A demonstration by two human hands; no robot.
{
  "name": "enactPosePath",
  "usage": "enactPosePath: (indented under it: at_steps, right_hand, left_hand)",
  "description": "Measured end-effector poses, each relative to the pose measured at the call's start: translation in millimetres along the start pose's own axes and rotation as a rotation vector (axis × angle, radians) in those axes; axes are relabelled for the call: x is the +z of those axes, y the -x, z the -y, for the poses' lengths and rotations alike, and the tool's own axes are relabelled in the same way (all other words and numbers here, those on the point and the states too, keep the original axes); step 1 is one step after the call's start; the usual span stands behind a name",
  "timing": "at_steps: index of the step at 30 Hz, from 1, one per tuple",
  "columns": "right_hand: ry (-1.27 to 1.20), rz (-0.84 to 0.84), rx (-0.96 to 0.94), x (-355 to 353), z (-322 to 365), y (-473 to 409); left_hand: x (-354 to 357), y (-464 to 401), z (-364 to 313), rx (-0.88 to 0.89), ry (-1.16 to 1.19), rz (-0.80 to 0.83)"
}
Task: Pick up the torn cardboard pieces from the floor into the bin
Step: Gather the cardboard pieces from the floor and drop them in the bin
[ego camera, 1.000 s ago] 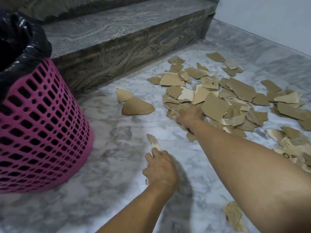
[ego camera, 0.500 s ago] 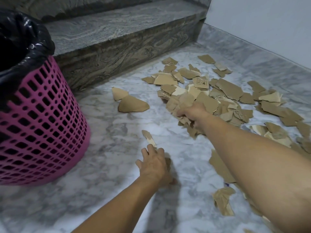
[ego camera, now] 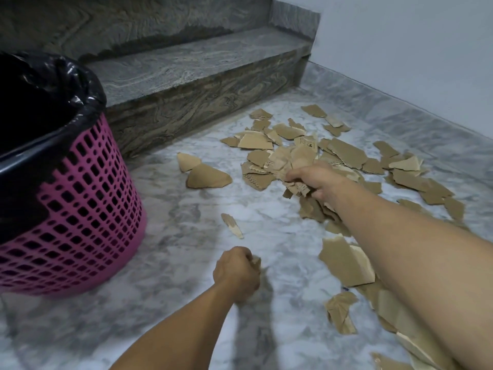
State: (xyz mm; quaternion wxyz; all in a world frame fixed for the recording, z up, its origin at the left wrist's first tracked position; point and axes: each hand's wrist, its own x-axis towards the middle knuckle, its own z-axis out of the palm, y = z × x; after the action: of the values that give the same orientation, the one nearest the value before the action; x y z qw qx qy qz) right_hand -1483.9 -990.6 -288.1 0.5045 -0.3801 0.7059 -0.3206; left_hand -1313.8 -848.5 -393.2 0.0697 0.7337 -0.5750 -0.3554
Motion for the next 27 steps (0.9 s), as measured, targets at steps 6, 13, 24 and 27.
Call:
enactPosePath:
  at_steps: [6,13,24,27]
  right_hand:
    - [-0.01,0.101,0.002,4,29,18]
    - [0.078,0.194,-0.128,34,99,59]
    - [0.086,0.406,-0.433,145,240,173]
    - [0.105,0.493,-0.432,194,256,197]
  left_hand:
    - [-47,-12,-5,0.079,0.197,0.054]
    - [-218,2,-62,0.182,0.095,-0.009]
    - [-435,75,-20,0.123,0.313,-0.194]
    - [-464,85,25,-0.016,0.201,-0.195]
